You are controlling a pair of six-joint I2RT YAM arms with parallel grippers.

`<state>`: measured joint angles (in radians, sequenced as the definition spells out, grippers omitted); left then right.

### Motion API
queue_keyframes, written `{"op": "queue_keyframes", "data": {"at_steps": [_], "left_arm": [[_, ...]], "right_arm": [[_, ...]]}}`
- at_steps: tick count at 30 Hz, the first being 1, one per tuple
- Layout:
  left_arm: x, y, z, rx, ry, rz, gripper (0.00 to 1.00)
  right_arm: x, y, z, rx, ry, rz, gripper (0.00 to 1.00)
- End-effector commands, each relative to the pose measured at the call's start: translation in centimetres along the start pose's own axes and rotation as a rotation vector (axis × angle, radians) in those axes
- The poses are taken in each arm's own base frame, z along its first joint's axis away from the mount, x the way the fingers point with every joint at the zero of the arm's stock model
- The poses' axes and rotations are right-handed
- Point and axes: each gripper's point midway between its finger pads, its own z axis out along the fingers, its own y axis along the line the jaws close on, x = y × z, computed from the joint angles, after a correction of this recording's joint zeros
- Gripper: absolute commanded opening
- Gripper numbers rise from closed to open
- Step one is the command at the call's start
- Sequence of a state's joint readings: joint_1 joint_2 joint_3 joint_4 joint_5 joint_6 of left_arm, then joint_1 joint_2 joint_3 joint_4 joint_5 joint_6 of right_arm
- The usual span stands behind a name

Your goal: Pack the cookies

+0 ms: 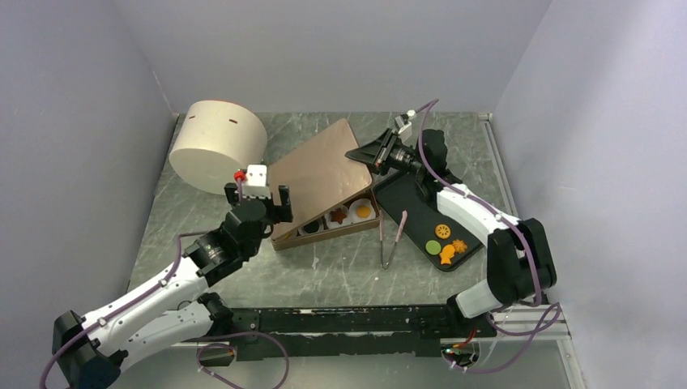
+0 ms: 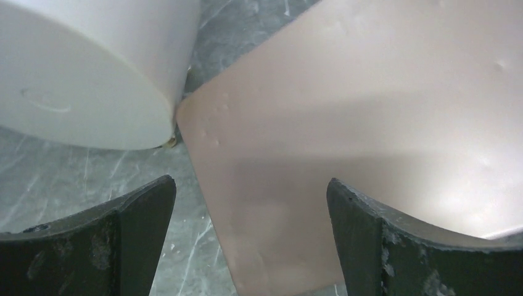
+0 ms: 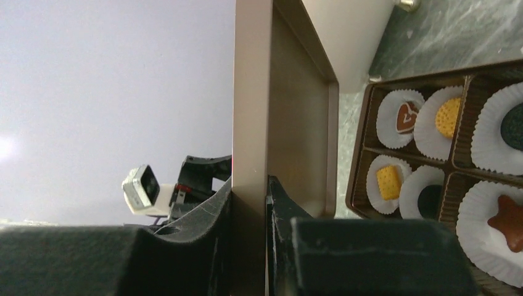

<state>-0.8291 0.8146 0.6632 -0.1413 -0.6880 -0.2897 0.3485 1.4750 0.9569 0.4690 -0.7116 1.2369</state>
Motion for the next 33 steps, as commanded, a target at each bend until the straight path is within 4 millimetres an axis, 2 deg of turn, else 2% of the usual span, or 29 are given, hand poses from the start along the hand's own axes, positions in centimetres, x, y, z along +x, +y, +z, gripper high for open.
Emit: {"op": "queue_keyframes", "data": {"at_steps": [1, 5, 11, 16, 30, 33], "left_arm": [[-1.0, 1.0, 0.4, -0.042, 0.014, -0.189, 0.97], [0.5, 3.2, 0.7, -0.137, 0.039, -0.250, 0.97], [4.6, 5.2, 1.5, -0.224, 0.117, -0.340, 0.97], [7.3, 5.0, 2.6, -0.195, 0.187, -0.427, 0.97], [11.6, 3.7, 4.6, -0.172, 0.323, -0.449, 0.93], [12.2, 3.1, 4.9, -0.152, 0.343, -0.458, 0.93]], "right_arm": [[-0.3, 2.6, 0.7, -0.094, -0.033, -0.047, 0.00], [0.5, 1.5, 1.4, -0.101, -0.024, -0.008, 0.00], [0.7, -2.6, 2.2, -0.040, -0.040, 0.038, 0.00], [1.0, -5.6, 2.2, 0.001, -0.041, 0.057, 0.00], [0.3, -13.3, 0.3, 0.117, 0.003, 0.052, 0.00], [0.6, -14.8, 0.1, 0.149, 0.022, 0.051, 0.06]]}}
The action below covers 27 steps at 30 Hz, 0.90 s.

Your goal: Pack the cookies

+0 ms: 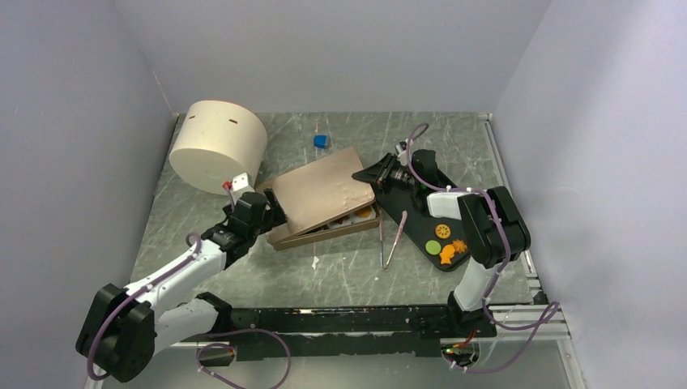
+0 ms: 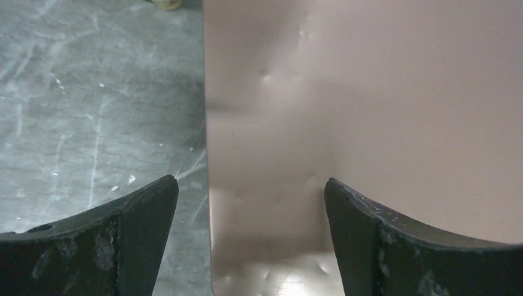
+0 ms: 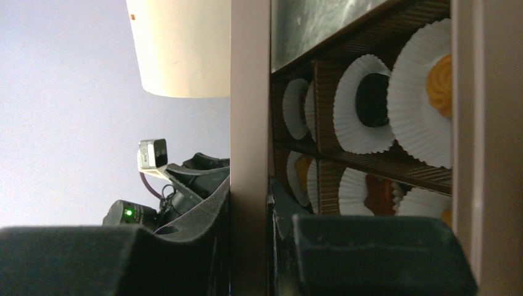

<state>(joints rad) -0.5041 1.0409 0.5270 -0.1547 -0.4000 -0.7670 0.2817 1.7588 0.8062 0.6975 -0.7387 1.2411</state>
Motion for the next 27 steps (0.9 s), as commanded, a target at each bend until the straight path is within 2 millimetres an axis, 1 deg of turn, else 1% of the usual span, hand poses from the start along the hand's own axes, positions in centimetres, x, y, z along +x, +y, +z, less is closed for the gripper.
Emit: {"op": "queue_keyframes", "data": {"at_steps": [1, 5, 8, 15, 19, 27], "left_arm": [[0.5, -1.3, 0.6, 0.060, 0.021, -0.042, 0.93], [1.1, -1.7, 0.9, 0.078, 0.044, -0.035, 0.92], [1.4, -2.1, 1.1, 0.091, 0.062, -0.023, 0.91], [1.5, -2.8, 1.4, 0.116, 0.078, -0.003, 0.89], [1.7, -3.0, 1.5, 0.122, 0.088, 0.005, 0.89], [1.3, -3.2, 1.4, 0.125, 0.083, 0.017, 0.89]], "right_arm": [[-0.4, -1.4, 0.1, 0.012, 0.008, -0.103, 0.09], [-0.4, -3.2, 0.2, 0.069, 0.024, -0.133, 0.21], [-0.3, -4.7, 0.1, 0.140, 0.035, -0.158, 0.27], [-1.4, -7.1, -0.9, 0.321, 0.015, -0.264, 0.36], [-2.1, -7.4, -1.8, 0.387, -0.009, -0.328, 0.43], [-3.2, -6.7, -3.5, 0.474, -0.051, -0.429, 0.46]]}}
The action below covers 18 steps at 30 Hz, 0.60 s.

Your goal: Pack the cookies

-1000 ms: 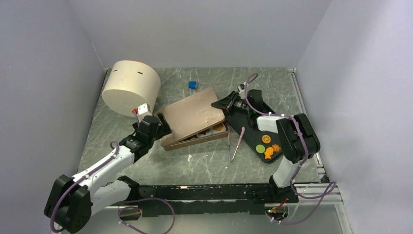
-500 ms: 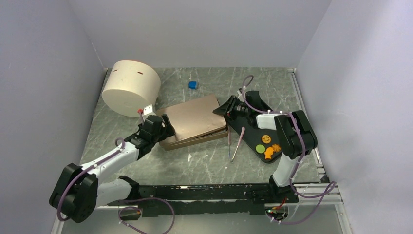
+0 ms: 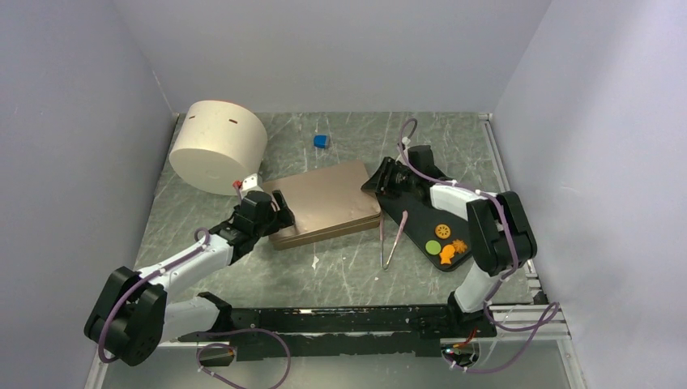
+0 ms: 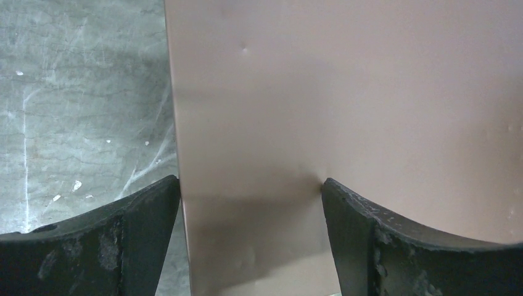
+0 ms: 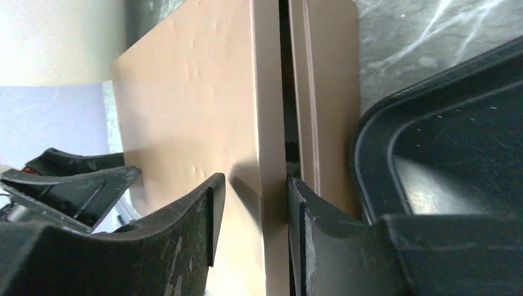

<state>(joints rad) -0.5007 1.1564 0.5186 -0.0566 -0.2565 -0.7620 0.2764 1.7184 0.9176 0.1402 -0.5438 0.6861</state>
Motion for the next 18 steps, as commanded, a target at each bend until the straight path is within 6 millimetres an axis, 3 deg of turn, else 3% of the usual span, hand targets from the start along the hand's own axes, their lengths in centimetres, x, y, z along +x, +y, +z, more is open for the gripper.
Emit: {"op": "queue_keyframes", "data": {"at_steps": [1, 8, 18], "left_arm": [[-1.5, -1.3, -0.1, 0.033, -0.031, 0.012, 0.89], [-1.5, -1.2, 0.2, 0.019, -0.020, 0.030, 0.91], [-1.8, -1.8, 0.0, 0.035, -0.016, 0.051, 0.91]], "right_arm": [[-2.3, -0.9, -1.9, 0.118, -0.089, -0.119, 0.46], [-2.5, -1.9, -2.6, 0.183, -0.109, -0.165, 0.47], [-0.2, -1.7, -3.9, 0.171, -0.052, -0.168, 0.46]]}}
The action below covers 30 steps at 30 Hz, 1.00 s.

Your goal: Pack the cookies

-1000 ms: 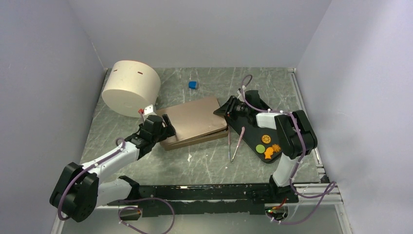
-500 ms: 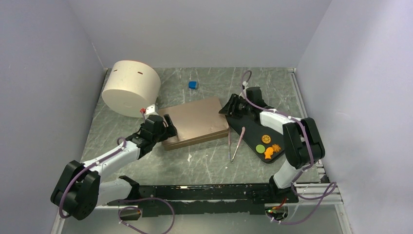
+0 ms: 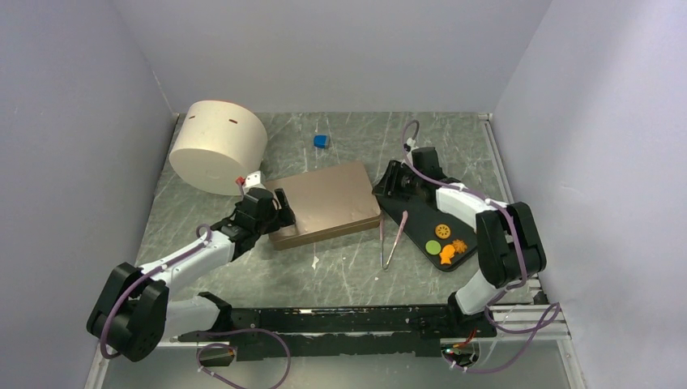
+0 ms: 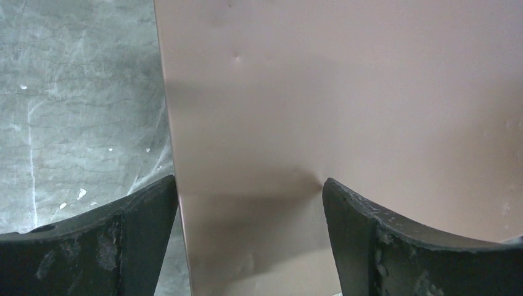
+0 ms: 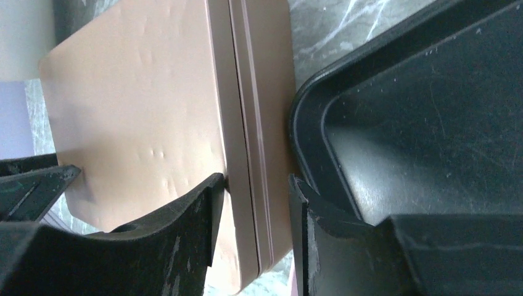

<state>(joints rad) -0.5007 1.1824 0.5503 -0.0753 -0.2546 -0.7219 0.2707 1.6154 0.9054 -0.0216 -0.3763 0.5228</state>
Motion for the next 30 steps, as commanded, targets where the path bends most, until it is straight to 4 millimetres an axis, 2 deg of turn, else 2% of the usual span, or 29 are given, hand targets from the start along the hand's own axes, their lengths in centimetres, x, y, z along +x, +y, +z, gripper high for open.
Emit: {"op": "queue_keyframes", "data": {"at_steps": [1, 5, 7, 12, 18, 23, 30], "left_arm": [[-1.6, -1.6, -0.3, 0.044, -0.026, 0.010, 0.90], [-1.7, -1.9, -0.3, 0.056, -0.022, 0.019, 0.90], [-1.7, -1.9, -0.4, 0.053, -0.021, 0.024, 0.90], [-2.2, -1.9, -0.8, 0.051, -0.029, 0.036, 0.90], [-2.6, -2.3, -1.2, 0.067, -0.040, 0.039, 0.90], [-2.1, -1.9, -0.9, 0.052, -0.024, 0.042, 0.90], [-1.9, -2.1, -0.7, 0.057, -0.018, 0.041, 0.90]], "right_arm": [[0.3, 0.5, -1.8, -0.004, -0.010, -0.046, 0.46], [0.7, 0.7, -2.9, 0.001, -0.005, -0.063, 0.45], [0.8, 1.4, -3.5, -0.023, -0.006, -0.067, 0.45], [1.1, 2.2, -4.5, -0.052, -0.013, -0.063, 0.47], [2.6, 1.2, -4.0, -0.039, 0.024, -0.053, 0.49], [3.7, 0.6, -3.5, -0.037, 0.048, -0.035, 0.46], [4.5, -2.1, -3.4, 0.084, 0.048, -0.036, 0.34]]}}
